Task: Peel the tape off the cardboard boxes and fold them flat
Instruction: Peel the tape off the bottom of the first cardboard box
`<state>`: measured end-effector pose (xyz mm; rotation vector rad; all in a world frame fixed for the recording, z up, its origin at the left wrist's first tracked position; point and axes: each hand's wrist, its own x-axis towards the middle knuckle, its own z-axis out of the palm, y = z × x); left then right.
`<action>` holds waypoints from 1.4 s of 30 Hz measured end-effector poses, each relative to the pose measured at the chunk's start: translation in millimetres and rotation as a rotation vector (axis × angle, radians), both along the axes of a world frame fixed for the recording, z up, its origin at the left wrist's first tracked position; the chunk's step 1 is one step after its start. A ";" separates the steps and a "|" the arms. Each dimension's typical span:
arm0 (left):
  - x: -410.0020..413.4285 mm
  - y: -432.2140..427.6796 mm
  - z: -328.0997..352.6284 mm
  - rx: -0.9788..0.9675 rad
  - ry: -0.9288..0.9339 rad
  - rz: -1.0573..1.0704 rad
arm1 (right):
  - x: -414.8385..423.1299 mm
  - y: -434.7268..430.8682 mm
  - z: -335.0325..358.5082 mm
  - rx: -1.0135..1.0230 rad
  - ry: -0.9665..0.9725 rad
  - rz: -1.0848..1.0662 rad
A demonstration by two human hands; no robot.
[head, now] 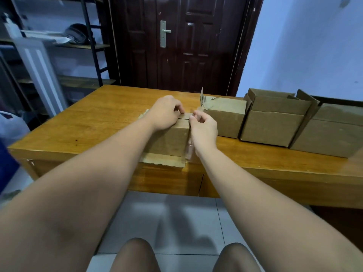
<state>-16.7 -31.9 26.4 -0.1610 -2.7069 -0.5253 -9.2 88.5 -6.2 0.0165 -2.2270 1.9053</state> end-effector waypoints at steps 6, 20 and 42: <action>-3.8 -3.6 1.8 0.003 -0.053 0.083 | -6.7 -5.6 5.1 0.252 0.004 0.124; 6.2 -22.6 5.5 -0.258 -0.025 0.235 | -0.7 -18.2 22.3 0.964 0.205 0.058; 3.7 -36.8 19.0 -0.431 -0.167 0.042 | -18.1 -21.8 18.1 0.854 0.051 0.178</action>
